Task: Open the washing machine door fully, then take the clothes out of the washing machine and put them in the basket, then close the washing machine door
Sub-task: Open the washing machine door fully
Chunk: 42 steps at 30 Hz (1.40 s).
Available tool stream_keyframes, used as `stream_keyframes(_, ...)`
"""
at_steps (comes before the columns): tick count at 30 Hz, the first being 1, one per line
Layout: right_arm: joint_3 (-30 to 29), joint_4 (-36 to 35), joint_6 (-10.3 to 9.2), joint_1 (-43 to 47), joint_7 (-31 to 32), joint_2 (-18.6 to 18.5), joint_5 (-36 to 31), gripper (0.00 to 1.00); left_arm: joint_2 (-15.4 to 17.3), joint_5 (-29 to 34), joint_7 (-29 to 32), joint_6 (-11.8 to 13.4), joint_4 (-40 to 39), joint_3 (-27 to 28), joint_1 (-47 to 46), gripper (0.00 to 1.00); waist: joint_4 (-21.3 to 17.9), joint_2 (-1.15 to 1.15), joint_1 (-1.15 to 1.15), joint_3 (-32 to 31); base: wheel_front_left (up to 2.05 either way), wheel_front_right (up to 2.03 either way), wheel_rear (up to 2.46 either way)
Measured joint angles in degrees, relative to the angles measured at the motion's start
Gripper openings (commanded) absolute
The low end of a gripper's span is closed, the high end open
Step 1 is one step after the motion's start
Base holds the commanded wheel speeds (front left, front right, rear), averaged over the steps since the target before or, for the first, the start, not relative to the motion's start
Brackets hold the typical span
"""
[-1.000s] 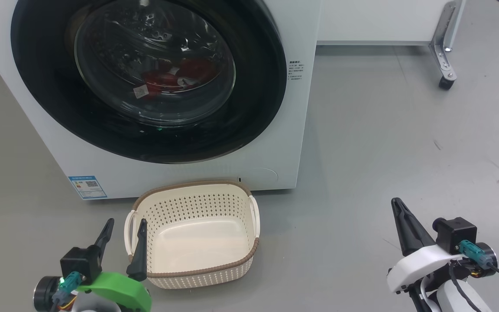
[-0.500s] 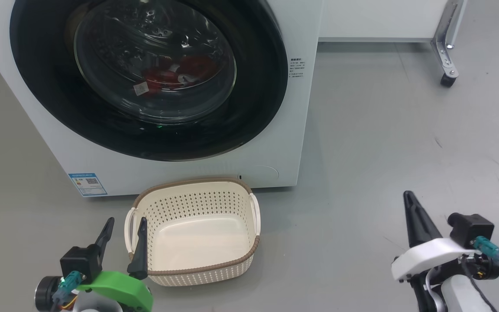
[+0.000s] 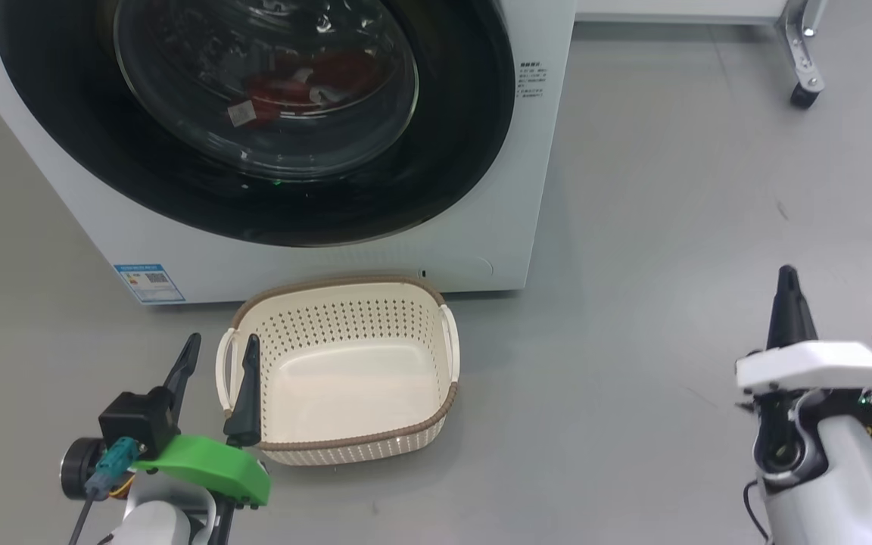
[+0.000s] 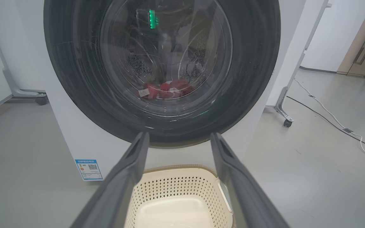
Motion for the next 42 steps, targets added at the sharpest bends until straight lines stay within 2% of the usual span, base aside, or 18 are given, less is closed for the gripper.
stream_keyframes(6, -3.32, 0.24, 0.46, -5.7, 3.76, 0.02, 10.63, 0.0, -0.12, 0.18, -0.01, -0.07, -0.9, 0.07, -1.89, 1.0, 0.67, 0.0, 0.0, 2.76, 0.0, 0.0, 0.0)
stream_keyframes(14, -7.82, 0.88, 0.46, -15.03, 12.17, -0.01, 27.19, 0.0, -0.22, 0.77, -0.16, -0.58, -2.74, 0.11, -5.04, 1.0, 1.6, 0.0, 0.0, 7.32, 0.0, 0.0, 0.0)
stream_keyframes(19, -9.91, 1.4, 0.46, -20.93, 17.07, -0.13, 33.73, 0.0, -0.48, 1.33, -0.16, -1.09, -3.92, -0.12, -7.78, 1.0, 2.23, 0.0, 0.0, 10.53, 0.0, 0.0, 0.0)
stream_keyframes(24, -10.1, 1.7, 0.29, -26.63, 21.98, -0.24, 36.83, 0.0, -0.8, 1.66, -0.16, -1.64, -4.6, -0.59, -10.23, 1.0, 3.07, 0.0, 0.0, 13.71, 0.0, 0.0, 0.0)
stream_keyframes(36, -6.73, 2.23, -3.56, -38.24, 32.17, -4.92, 38.06, 0.0, -1.83, 2.41, -0.18, -2.99, -5.49, -2.11, -14.3, 1.0, 5.48, 0.0, 0.01, 20.5, 0.0, 0.0, 0.0)
stream_keyframes(42, -3.36, 2.29, -4.8, -44.05, 36.72, -6.25, 37.67, 0.0, -2.04, 3.2, -0.18, -3.53, -5.65, -3.16, -16.33, 1.0, 6.82, 0.0, 0.01, 23.44, 0.0, 0.0, 0.0)
